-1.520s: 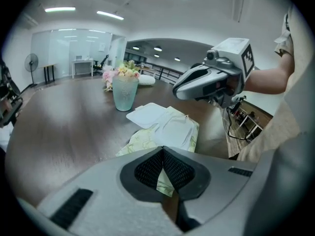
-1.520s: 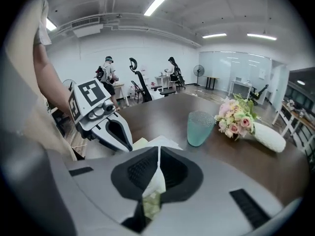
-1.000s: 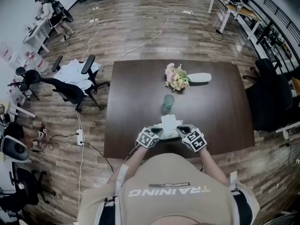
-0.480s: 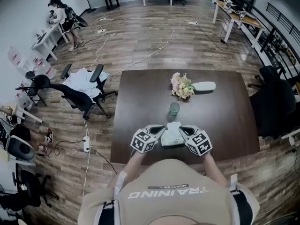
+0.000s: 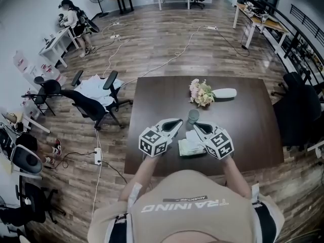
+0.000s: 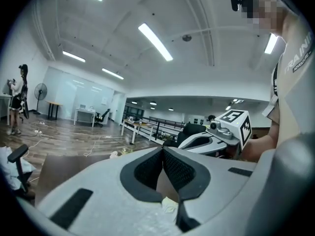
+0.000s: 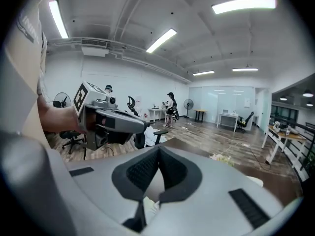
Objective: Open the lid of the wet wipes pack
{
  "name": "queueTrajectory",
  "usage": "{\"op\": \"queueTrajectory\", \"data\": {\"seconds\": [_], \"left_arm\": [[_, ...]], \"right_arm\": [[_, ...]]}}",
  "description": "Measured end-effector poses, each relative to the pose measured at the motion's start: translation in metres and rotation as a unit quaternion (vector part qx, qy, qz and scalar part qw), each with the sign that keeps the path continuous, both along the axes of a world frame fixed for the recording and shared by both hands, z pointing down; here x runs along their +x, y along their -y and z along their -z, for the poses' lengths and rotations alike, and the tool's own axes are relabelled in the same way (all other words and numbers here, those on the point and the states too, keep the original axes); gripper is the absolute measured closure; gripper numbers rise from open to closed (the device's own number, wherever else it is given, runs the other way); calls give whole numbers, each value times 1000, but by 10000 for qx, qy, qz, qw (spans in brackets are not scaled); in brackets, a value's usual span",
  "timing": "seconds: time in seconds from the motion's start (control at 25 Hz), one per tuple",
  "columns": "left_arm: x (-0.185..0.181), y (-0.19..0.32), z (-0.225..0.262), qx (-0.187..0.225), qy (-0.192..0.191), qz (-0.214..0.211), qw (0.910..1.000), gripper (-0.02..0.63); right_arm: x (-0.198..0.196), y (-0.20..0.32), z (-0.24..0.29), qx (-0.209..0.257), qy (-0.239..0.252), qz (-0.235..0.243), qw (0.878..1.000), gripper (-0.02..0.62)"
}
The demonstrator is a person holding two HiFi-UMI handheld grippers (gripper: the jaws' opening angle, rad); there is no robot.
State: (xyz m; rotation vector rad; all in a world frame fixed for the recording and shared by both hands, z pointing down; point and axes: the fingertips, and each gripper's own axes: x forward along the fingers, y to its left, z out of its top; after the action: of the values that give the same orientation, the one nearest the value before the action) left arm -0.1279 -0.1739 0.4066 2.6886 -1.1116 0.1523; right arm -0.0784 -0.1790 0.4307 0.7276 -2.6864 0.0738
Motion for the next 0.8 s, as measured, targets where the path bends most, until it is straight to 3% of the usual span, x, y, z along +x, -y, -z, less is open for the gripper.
{"op": "queueTrajectory", "data": {"seconds": [0.28,0.6,0.8], "left_arm": [[-8,2,34,402,-4,53,9992,597],[-18,-5,90,1208,134,251,9923,597],[-30,-11,107,1626,18,543,9852,597]], "right_arm": [[-2,1,43,396,245,-129,9988,581],[10,2,84,908,467,-450,9938,581],[10,-4,103,969,982,-482,9893,581]]}}
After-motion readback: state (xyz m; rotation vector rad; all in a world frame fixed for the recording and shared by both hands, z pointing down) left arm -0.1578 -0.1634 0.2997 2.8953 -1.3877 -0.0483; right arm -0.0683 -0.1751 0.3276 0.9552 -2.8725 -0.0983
